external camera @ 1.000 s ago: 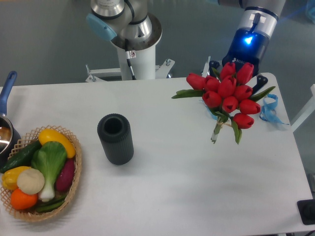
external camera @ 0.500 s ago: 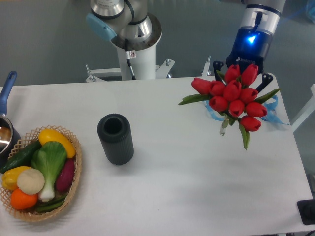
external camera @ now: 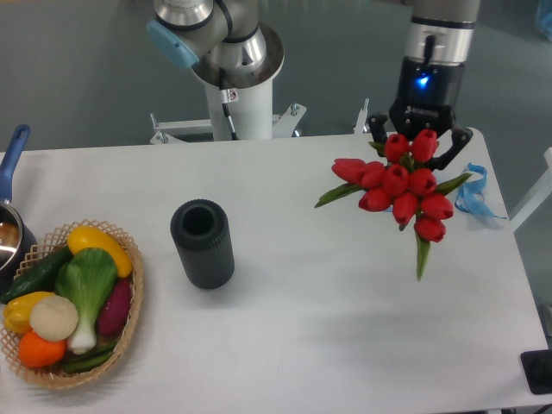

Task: Place the flowers on the table
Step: 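Carry the tulip bouquet away from the ribbon and lower it to the table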

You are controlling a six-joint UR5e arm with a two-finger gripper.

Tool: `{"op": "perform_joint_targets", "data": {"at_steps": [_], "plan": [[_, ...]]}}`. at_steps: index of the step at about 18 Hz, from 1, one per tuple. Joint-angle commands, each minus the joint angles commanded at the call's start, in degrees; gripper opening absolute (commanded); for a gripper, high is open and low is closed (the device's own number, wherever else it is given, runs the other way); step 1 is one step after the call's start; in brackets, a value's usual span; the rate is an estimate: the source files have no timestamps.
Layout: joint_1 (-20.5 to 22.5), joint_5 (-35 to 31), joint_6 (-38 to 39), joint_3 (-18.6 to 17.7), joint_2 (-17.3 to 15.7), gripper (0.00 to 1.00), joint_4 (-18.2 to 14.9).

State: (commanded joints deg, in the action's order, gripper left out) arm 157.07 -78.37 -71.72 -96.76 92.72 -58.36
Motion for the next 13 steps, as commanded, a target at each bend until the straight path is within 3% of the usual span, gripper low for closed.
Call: {"op": "perform_joint_targets", "data": {"at_steps": [6,9,13], "plan": [[-7.0,-18.4,0.7,-1.1,5.5,0.36,0.1],[-8.4,-20.3,3.3,-0.7,10.0,0.36,0.8],[-9.6,-20.3,3.1,2.4,16.0,0.37,0.8]]}}
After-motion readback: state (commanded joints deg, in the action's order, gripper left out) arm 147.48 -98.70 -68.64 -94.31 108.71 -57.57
